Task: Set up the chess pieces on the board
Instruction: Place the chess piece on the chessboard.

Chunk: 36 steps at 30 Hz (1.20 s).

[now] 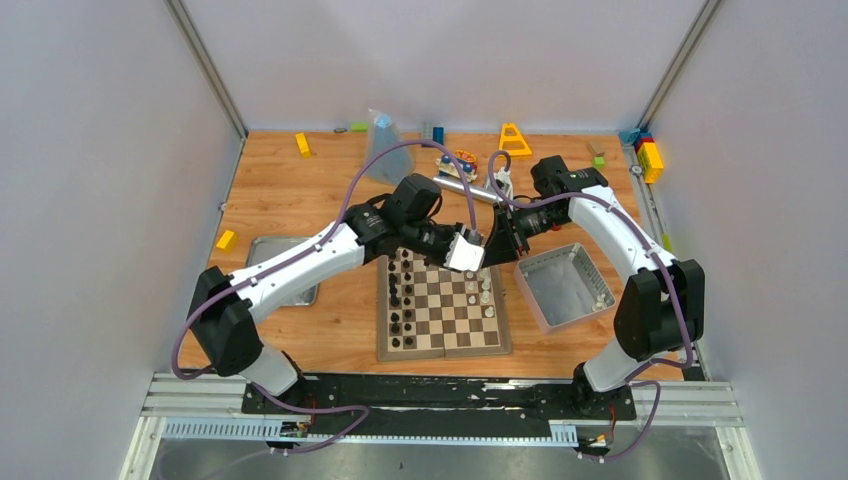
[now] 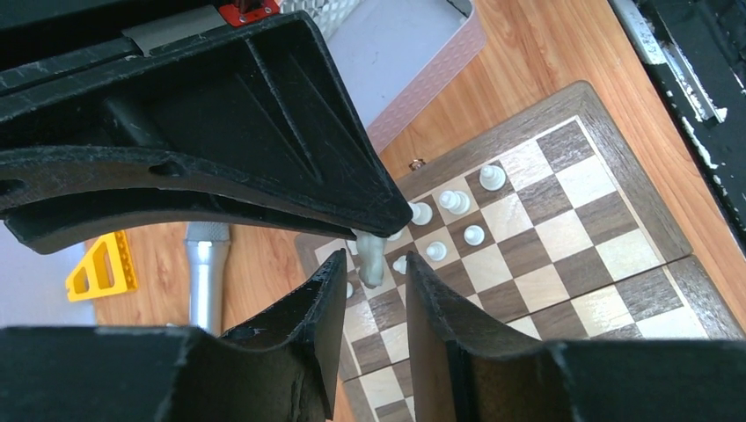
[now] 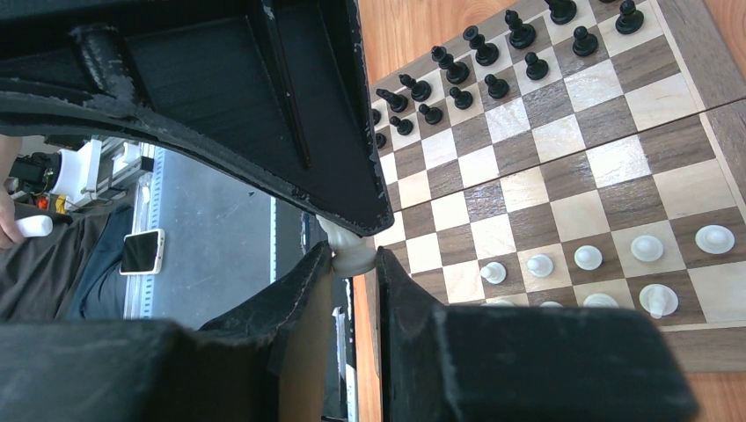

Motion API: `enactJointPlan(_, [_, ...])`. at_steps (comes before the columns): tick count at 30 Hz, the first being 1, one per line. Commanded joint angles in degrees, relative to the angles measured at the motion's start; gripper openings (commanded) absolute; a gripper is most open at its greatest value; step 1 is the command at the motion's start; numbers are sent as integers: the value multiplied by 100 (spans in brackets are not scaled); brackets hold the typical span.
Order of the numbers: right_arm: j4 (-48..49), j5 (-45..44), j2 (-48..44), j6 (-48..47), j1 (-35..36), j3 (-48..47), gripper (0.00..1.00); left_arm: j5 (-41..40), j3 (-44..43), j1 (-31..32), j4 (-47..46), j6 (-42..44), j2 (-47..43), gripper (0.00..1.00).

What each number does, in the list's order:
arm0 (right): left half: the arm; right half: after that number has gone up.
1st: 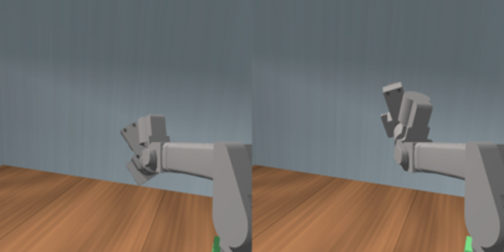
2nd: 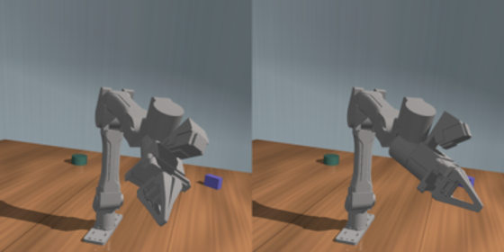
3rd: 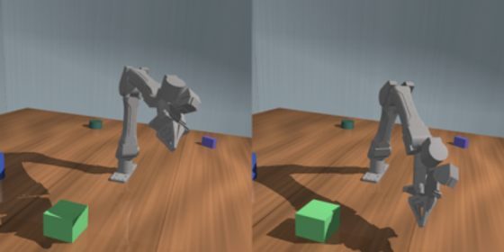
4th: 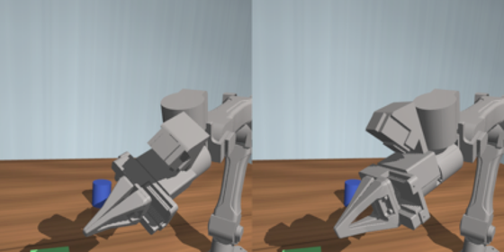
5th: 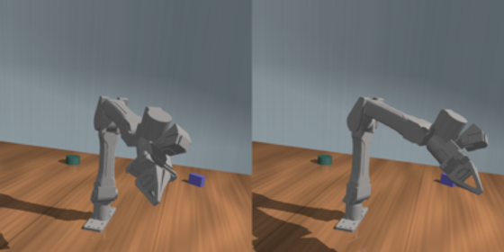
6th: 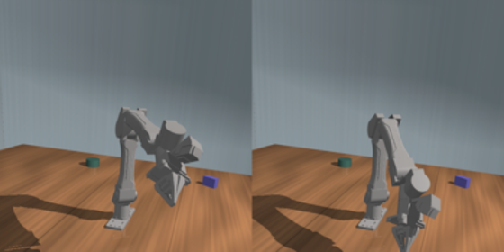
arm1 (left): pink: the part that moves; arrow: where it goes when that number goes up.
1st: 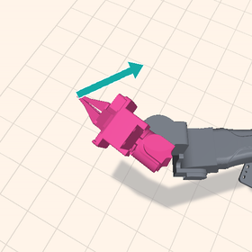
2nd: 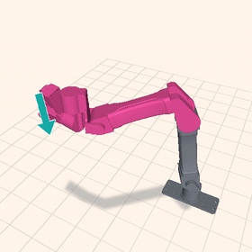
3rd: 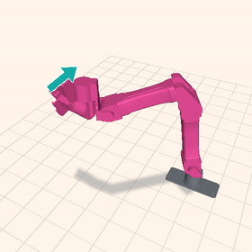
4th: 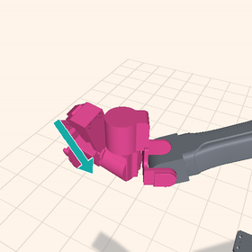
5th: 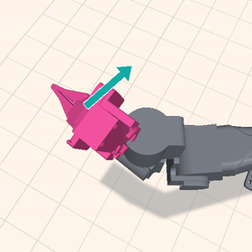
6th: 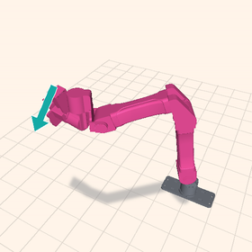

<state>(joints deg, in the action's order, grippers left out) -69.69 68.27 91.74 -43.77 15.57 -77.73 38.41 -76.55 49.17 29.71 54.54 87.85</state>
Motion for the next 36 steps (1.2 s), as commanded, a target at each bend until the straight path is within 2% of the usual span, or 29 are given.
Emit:
enactJointPlan(1, [-20,302,-53,-106,28,-56,2,3,-303,64,-212,-79,61,37])
enactJointPlan(10, [-23,292,-16,-113,29,-49,2,-36,-381,80,-193,-146,122,21])
enactJointPlan(14, [-22,282,9,-100,27,-43,4,-84,-353,93,-179,-168,99,8])
enactJointPlan(16, [-27,249,22,-74,32,-23,13,-103,-326,89,-177,-191,61,1])
enactJointPlan(18, [-22,189,15,-50,31,3,24,-147,-285,92,-170,-211,12,0])
enactJointPlan(19, [-15,148,-1,-38,28,26,33,-215,-274,93,-160,-208,-1,0])
enactJointPlan(21, [-7,52,-43,-16,-1,68,46,-332,-222,93,-126,-187,-66,0])
enactJointPlan(23, [-1,-59,-115,12,-77,110,55,-452,-145,93,-93,-189,-184,0])
enactJointPlan(29, [108,-357,-511,263,-552,224,67,-587,51,93,298,-390,-324,0])
enactJointPlan(36, [1250,-1504,-1395,1514,-1067,721,69,-1180,-313,412,1149,-836,25,2])
